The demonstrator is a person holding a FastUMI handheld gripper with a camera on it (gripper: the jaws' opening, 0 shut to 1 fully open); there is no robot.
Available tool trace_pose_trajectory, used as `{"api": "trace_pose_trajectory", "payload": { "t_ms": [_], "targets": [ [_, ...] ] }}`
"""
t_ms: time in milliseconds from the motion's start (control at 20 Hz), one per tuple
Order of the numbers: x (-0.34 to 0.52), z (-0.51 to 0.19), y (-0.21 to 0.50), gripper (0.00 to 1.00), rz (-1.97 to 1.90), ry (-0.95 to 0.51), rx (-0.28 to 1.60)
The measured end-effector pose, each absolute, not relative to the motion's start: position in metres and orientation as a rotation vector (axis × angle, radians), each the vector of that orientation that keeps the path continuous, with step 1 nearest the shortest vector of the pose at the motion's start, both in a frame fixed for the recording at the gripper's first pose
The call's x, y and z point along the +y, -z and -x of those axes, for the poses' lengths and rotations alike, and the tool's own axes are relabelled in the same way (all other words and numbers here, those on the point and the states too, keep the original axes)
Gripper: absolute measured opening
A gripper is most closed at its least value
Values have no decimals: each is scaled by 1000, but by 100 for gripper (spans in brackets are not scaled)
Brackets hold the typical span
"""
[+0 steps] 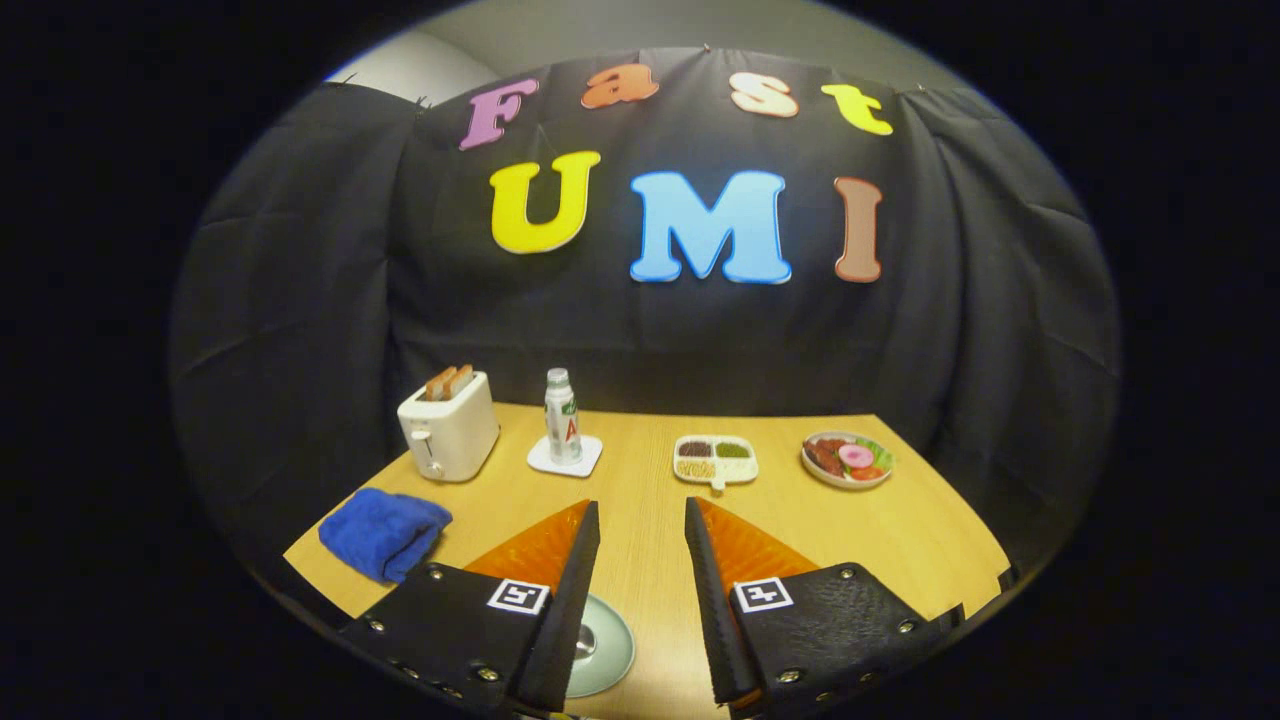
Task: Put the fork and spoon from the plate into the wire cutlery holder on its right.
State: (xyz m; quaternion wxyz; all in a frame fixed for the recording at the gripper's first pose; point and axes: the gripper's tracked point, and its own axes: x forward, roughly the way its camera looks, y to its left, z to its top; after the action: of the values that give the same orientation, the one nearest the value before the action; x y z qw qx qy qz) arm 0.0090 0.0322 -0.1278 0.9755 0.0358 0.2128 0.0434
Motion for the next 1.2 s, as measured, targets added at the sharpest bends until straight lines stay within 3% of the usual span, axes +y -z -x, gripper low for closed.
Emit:
{"api": "trace_pose_trajectory", "payload": {
  "t_ms": [450, 900, 1000, 1200],
  "targets": [
    [87, 36, 238, 53, -229, -168, 857],
    [109, 68, 296, 50, -277, -152, 1078],
    [114, 71, 305, 46, -266, -149, 1107],
    [119, 78, 319, 29, -246, -148, 1164]
  ]
}}
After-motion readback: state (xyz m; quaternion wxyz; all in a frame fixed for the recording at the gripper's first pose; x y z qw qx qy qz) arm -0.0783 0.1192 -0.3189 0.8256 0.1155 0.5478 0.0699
